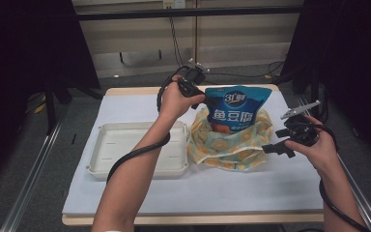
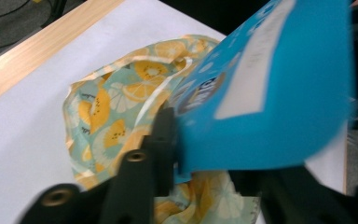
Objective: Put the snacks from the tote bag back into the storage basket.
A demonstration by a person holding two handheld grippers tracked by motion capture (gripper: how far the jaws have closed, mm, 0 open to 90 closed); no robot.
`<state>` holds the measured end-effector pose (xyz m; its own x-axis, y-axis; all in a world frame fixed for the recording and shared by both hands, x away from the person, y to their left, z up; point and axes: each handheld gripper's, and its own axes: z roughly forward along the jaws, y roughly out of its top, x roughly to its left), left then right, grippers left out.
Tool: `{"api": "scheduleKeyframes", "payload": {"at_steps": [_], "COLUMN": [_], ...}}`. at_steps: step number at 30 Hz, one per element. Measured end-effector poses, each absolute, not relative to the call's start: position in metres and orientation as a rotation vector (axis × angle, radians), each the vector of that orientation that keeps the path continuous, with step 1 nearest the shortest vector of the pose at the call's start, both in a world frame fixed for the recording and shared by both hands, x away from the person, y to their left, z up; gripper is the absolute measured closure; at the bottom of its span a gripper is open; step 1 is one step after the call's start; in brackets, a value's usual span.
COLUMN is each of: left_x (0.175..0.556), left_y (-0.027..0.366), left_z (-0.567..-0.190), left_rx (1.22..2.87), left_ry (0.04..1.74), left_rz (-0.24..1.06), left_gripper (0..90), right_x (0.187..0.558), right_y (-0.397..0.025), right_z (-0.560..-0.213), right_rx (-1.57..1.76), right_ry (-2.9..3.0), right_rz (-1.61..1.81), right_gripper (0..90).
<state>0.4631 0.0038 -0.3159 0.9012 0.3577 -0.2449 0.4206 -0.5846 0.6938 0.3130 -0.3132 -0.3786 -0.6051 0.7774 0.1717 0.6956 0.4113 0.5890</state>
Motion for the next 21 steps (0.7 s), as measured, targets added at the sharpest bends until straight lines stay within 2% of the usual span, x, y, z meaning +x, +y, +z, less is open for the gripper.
{"api": "scheduleKeyframes", "payload": {"at_steps": [7,11,12,15,17,21], "left_x": [0.455,0.451,0.451,0.453,0.455,0.458], "left_y": [0.002,0.002,0.002,0.002,0.0,-0.009], "left_z": [-0.312,-0.311,-0.311,-0.309,-0.307,-0.311], "left_rx": [2.266,2.289,2.299,2.256,2.303,2.318], "left_ry": [0.569,0.566,0.562,0.56,0.528,0.501], "left_rz": [-0.169,-0.155,-0.144,-0.123,-0.08,-0.091], "left_gripper": [85.7,85.7,84.3,66.4,54.4,47.8], "right_x": [0.312,0.312,0.313,0.312,0.312,0.311], "right_y": [-0.313,-0.314,-0.314,-0.314,-0.315,-0.316], "right_z": [-0.378,-0.379,-0.379,-0.378,-0.377,-0.377], "right_rx": [1.321,1.331,1.326,1.323,1.319,1.326], "right_ry": [2.525,2.523,2.525,2.526,2.523,2.518], "right_rz": [0.959,0.952,0.953,0.954,0.959,0.952], "right_gripper": [8.7,8.8,8.8,8.8,9.1,9.0]}}
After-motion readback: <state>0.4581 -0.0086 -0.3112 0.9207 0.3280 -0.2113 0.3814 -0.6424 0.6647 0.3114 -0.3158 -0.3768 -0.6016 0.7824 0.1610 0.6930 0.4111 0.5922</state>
